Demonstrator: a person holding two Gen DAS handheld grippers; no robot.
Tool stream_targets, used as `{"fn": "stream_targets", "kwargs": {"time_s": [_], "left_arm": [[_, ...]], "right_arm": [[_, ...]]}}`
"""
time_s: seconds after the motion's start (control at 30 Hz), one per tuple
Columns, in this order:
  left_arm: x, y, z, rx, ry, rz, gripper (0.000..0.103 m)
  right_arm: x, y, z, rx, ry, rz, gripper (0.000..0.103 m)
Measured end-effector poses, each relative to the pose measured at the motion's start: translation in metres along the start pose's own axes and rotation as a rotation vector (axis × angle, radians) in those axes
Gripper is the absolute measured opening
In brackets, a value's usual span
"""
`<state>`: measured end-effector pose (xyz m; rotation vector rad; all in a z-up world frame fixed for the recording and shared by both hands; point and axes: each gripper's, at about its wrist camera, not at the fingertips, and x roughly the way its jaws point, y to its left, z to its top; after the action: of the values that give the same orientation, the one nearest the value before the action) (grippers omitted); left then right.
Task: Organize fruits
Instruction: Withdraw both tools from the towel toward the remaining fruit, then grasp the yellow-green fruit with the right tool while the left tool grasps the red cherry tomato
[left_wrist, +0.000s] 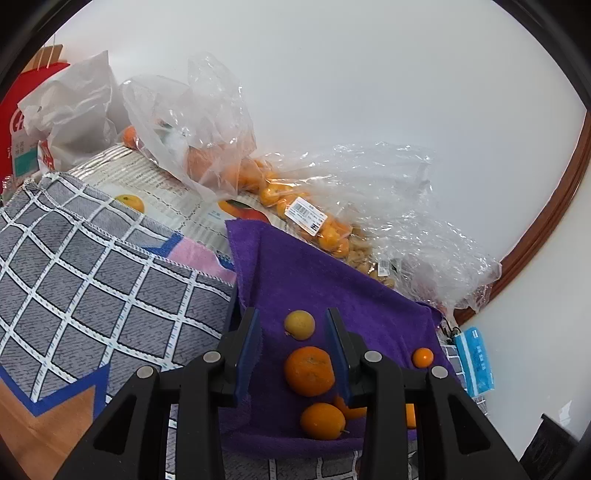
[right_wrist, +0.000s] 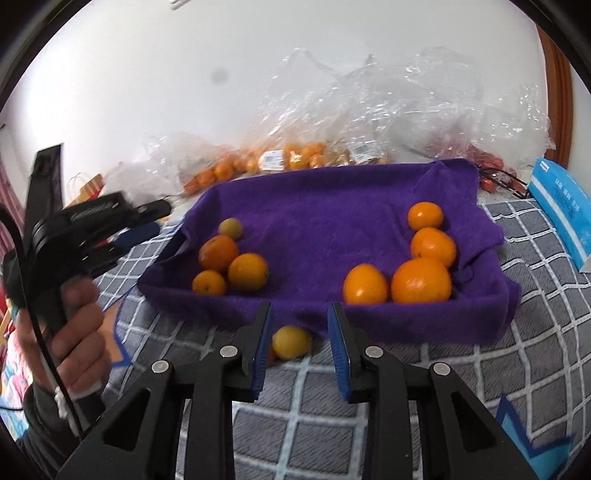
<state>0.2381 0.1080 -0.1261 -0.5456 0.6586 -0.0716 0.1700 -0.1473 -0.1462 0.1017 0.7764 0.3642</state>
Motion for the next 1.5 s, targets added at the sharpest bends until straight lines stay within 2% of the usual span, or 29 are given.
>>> {"fn": "stream_targets", "kwargs": {"time_s": [0.07, 0.3, 0.63, 0.87, 0.9, 0.97, 1.1, 1.33, 1.5], "left_arm": [[0.001, -0.001, -0.001, 0.003, 0.006, -0.003, 0.034], [0.001, -0.003, -0.002, 0.009, 0.010, -0.009, 0.034], [-0.003, 0.001, 0.001, -0.014, 0.003, -0.016, 0.034], [-0.003, 0.003, 0.002, -0.025, 0.002, -0.019, 0.034], [-0.003, 0.003, 0.002, -0.025, 0.002, -0.017, 0.034], [-0.003, 0.004, 0.002, -0.025, 0.006, -0.015, 0.034], [-0.002, 0.004, 0.002, -0.022, 0.012, -0.012, 0.034], [-0.002, 0.000, 0.000, -0.005, 0.008, -0.021, 0.034], [0.001, -0.014, -0.008, 0.048, 0.033, -0.033, 0.034]], "right_arm": [[0.005, 0.004, -0.003, -0.018, 0.014, -0.022, 0.030], [0.023, -0.001, -0.006, 0.017, 0.078, -0.013, 0.022], [0.031, 0.004, -0.004, 0.011, 0.087, -0.026, 0.025], [0.042, 0.000, -0.002, 0.052, 0.140, 0.025, 0.026], [0.044, -0.001, -0.002, 0.063, 0.147, 0.034, 0.024], [0.041, -0.002, -0.003, 0.069, 0.136, 0.037, 0.024], [0.023, -0.010, -0.006, 0.062, 0.091, -0.018, 0.024], [-0.008, -0.044, -0.017, 0.037, 0.030, -0.193, 0.024], [-0.023, -0.073, -0.022, 0.072, -0.020, -0.244, 0.024]]}}
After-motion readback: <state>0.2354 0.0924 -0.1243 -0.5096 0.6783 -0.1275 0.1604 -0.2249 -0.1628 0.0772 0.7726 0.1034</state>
